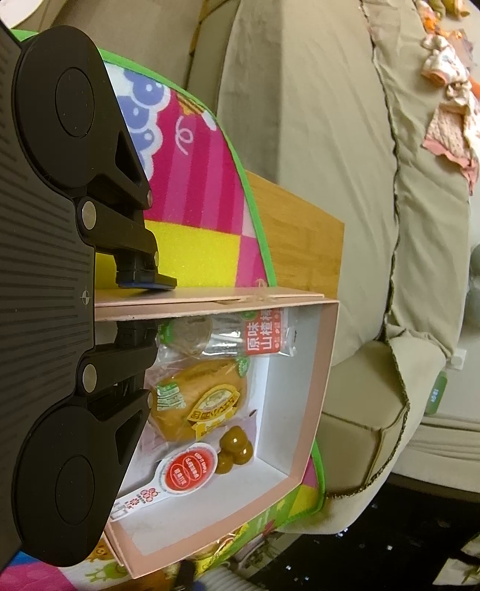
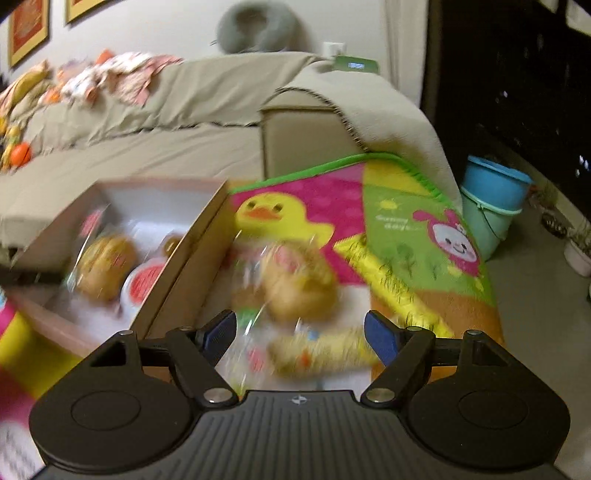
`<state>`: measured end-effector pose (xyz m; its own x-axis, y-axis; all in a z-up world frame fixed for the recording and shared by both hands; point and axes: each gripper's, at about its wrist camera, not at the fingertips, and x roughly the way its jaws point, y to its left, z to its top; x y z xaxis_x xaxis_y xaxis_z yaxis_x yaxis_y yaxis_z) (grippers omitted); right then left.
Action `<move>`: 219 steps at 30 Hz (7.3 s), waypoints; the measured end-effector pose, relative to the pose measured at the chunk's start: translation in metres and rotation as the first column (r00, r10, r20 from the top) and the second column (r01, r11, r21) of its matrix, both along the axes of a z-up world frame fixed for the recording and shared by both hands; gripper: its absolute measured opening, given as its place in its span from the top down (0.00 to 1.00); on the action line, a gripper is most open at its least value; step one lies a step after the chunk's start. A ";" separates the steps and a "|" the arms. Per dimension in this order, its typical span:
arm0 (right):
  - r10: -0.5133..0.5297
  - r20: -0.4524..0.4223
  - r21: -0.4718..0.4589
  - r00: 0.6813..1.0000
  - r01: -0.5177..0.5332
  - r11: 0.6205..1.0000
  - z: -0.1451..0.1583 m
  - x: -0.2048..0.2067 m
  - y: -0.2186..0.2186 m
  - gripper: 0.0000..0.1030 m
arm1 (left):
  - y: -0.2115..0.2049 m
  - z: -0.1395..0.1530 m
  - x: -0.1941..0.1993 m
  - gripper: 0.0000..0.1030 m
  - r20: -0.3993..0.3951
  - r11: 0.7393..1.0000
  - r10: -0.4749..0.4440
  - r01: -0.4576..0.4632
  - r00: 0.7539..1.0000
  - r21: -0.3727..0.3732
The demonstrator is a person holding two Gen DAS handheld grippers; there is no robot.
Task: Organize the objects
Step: 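Grasp the wrapped bun with the right tool and drop it in the box, then grasp the hawthorn stick packet with the right tool and drop it in the box, then grasp the rice-cracker stick with the right tool and drop it in the box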
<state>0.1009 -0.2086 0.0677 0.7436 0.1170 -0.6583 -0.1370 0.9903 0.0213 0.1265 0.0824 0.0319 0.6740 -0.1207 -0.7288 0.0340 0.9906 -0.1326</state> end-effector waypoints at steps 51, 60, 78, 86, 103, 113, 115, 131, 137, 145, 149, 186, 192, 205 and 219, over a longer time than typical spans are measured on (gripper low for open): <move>0.333 0.225 -0.040 0.916 -0.333 0.942 0.158 0.002 0.110 0.44 | 0.004 0.021 -0.017 0.89 0.072 1.000 -0.013 0.015 0.997 -0.018; 0.249 0.105 -0.002 0.963 -0.251 0.968 0.103 -0.008 0.076 0.40 | 0.005 0.016 -0.017 0.88 0.078 1.000 -0.022 0.023 0.997 -0.018; -0.015 -0.122 0.076 0.992 0.025 0.997 0.009 -0.020 -0.016 0.39 | 0.004 0.016 -0.017 0.88 0.069 1.000 -0.012 0.014 0.998 -0.023; 0.000 -0.127 0.115 0.992 0.015 0.993 -0.003 0.021 0.010 0.50 | 0.004 0.015 -0.017 0.88 0.065 1.000 -0.013 0.014 0.998 -0.020; -0.028 -0.211 0.147 0.977 0.060 0.987 -0.027 0.018 -0.011 0.82 | 0.005 0.014 -0.019 0.88 0.064 1.000 -0.012 0.013 0.998 -0.020; 0.051 -0.142 0.023 0.988 -0.048 0.999 -0.012 -0.033 -0.002 0.68 | 0.005 0.015 -0.019 0.88 0.062 1.000 -0.011 0.012 0.998 -0.021; 0.085 -0.141 0.022 0.986 -0.083 0.996 -0.010 -0.041 0.003 0.59 | 0.005 0.015 -0.019 0.88 0.062 1.000 -0.011 0.013 0.998 -0.021; 0.118 -0.124 0.159 0.985 -0.098 0.982 -0.013 0.032 0.011 0.59 | 0.005 0.015 -0.019 0.88 0.060 1.000 -0.011 0.013 0.998 -0.021; 0.104 -0.151 0.156 0.983 -0.080 0.984 -0.031 0.054 0.017 0.66 | 0.004 0.015 -0.019 0.88 0.058 1.000 -0.013 0.014 0.998 -0.019; 0.024 -0.167 0.093 0.986 -0.008 0.996 -0.027 0.016 0.004 0.67 | 0.003 0.016 -0.019 0.87 0.059 1.000 -0.011 0.012 0.998 -0.024; 0.029 -0.194 0.089 0.981 -0.012 0.996 -0.024 -0.022 -0.004 0.67 | 0.002 0.016 -0.019 0.87 0.059 1.000 -0.009 0.011 0.998 -0.027; 0.183 -0.020 0.050 0.983 -0.182 0.982 0.079 -0.119 0.025 0.66 | 0.003 0.018 -0.020 0.87 0.064 0.999 -0.009 0.012 0.998 -0.035; 0.192 0.173 0.077 0.966 -0.208 0.975 0.131 -0.102 0.041 0.66 | 0.003 0.018 -0.020 0.87 0.064 0.999 -0.010 0.012 0.998 -0.034; 0.176 0.156 0.136 0.972 -0.198 0.971 0.119 -0.026 0.080 0.55 | 0.003 0.017 -0.021 0.87 0.065 0.999 -0.014 0.016 0.998 -0.029; 0.003 -0.120 0.028 0.993 0.000 1.000 0.015 -0.080 0.008 0.41 | 0.002 0.016 -0.020 0.87 0.065 1.000 -0.014 0.016 0.998 -0.025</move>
